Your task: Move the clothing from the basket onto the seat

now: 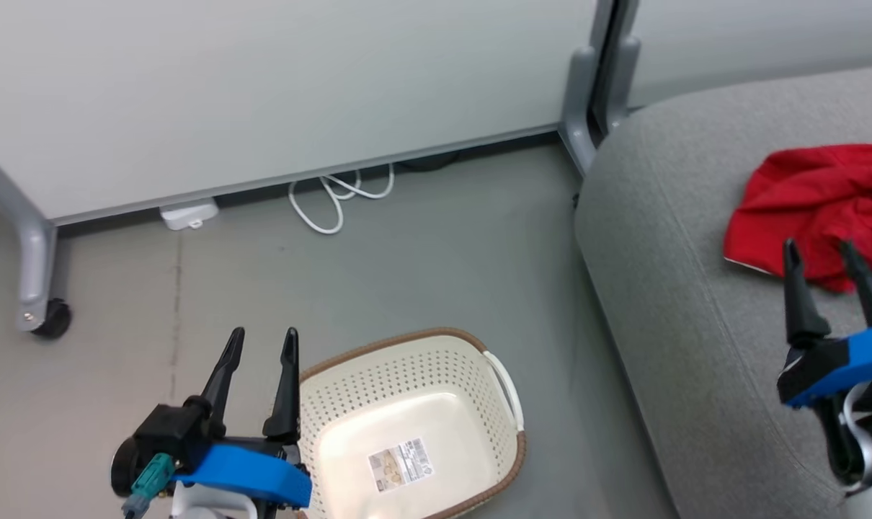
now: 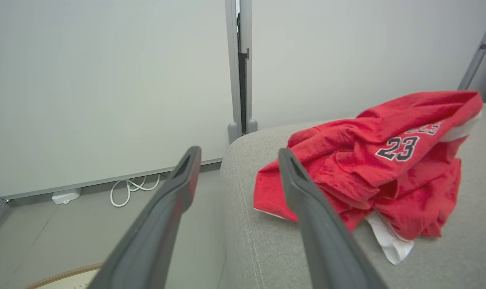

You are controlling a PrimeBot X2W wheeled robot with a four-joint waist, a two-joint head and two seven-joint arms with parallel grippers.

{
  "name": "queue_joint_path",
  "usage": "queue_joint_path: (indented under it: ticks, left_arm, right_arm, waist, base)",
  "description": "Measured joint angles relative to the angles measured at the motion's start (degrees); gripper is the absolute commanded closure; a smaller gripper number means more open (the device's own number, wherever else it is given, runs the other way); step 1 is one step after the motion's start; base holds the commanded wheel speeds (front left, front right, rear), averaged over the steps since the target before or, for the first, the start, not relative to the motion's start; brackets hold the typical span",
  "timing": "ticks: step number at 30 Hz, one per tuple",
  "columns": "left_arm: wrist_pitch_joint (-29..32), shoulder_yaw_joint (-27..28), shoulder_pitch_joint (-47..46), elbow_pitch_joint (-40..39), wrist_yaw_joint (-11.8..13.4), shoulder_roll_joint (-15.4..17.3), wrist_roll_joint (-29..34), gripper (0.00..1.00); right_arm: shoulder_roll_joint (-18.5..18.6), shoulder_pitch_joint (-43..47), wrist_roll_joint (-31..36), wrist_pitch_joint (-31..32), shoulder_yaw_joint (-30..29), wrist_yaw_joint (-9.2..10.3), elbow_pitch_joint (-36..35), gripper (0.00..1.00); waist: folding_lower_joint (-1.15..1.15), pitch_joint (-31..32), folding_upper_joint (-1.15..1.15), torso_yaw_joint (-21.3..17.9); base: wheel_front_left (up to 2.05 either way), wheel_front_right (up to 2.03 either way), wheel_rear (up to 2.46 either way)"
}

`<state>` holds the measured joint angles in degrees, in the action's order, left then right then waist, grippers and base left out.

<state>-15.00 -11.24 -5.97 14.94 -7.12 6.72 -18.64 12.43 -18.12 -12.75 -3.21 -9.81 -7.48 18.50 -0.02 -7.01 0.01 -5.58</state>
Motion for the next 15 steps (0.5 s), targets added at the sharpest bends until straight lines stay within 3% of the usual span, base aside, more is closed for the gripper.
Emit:
queue_joint_path:
  ticks: [7,15]
  left_arm:
    - [0.0,3.0,2.6,1.2,-0.3,-1.2,0.2,0.00]
    - [0.0,5.0,3.6,2.3,-0.3,-1.3,0.4,0.00]
  right_arm:
    - [-5.0,8.8,1.2,2.7,0.6,-0.01,-9.8,0.00]
    - [-7.7,13.9,2.1,3.5,2.4,-0.01,-13.1,0.00]
  waist:
    - [0.01,3.2,0.00,4.4]
    - [0.01,5.0,0.00,8.3]
  base:
    - [0.00,0.00,0.00]
    - [0.00,0.00,0.00]
